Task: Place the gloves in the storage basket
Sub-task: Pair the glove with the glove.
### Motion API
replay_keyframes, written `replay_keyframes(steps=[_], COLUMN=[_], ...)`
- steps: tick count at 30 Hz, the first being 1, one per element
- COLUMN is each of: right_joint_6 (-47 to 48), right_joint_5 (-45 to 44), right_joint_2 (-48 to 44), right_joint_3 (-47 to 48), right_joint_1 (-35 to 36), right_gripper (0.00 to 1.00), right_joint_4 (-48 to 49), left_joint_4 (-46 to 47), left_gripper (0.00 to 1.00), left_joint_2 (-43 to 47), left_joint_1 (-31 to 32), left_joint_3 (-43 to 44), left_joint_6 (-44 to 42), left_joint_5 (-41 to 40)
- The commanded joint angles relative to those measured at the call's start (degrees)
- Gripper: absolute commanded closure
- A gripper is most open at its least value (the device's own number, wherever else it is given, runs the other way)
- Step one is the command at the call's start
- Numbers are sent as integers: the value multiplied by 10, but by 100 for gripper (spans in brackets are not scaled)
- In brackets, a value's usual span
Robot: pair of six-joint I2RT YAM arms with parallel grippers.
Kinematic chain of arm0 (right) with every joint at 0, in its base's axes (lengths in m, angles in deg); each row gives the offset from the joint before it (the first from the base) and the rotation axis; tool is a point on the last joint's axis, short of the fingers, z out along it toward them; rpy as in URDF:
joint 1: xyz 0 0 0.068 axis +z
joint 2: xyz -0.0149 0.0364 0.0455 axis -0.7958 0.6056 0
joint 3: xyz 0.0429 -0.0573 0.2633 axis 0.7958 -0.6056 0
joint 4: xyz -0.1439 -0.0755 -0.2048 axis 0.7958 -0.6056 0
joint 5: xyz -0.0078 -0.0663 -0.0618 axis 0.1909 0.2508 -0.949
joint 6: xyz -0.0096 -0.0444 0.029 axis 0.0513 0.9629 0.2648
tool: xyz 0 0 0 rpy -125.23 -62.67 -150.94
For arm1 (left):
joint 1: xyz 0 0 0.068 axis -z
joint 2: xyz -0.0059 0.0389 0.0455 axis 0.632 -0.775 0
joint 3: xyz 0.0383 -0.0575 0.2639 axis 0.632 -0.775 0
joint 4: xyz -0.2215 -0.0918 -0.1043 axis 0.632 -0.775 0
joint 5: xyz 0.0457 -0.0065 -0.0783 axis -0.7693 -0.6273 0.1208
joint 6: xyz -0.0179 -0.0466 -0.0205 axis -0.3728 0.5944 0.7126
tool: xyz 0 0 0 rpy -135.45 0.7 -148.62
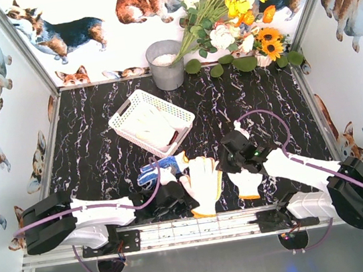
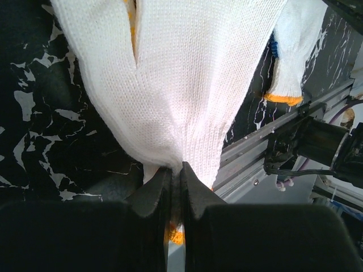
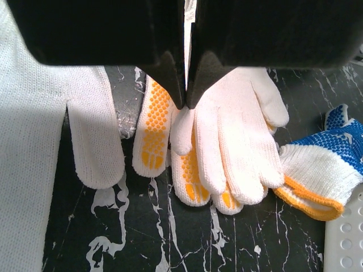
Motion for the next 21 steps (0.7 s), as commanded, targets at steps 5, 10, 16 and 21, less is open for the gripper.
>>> replay_keyframes(steps=[5, 10, 16, 21], right_joint_6=[4, 9, 12, 12], right_joint_5=[-11, -19, -30, -40], right_joint_2=[-12, -9, -17, -19], right_joint_3=[23, 36, 46, 42], right_joint_1=[-3, -3, -3, -4], right_gripper=[100, 100, 100, 100], right_joint_4=[20, 10, 1, 4], left_joint_4=[41, 55, 67, 77], left_gripper=[100, 100, 100, 100], left_joint_2=[-2, -11, -13, -22], left_joint_1=[4, 4, 4, 4], left_joint_3=[-9, -12, -7, -14], left_joint_6=[13, 19, 21, 25], left_joint_5=[-8, -7, -9, -4])
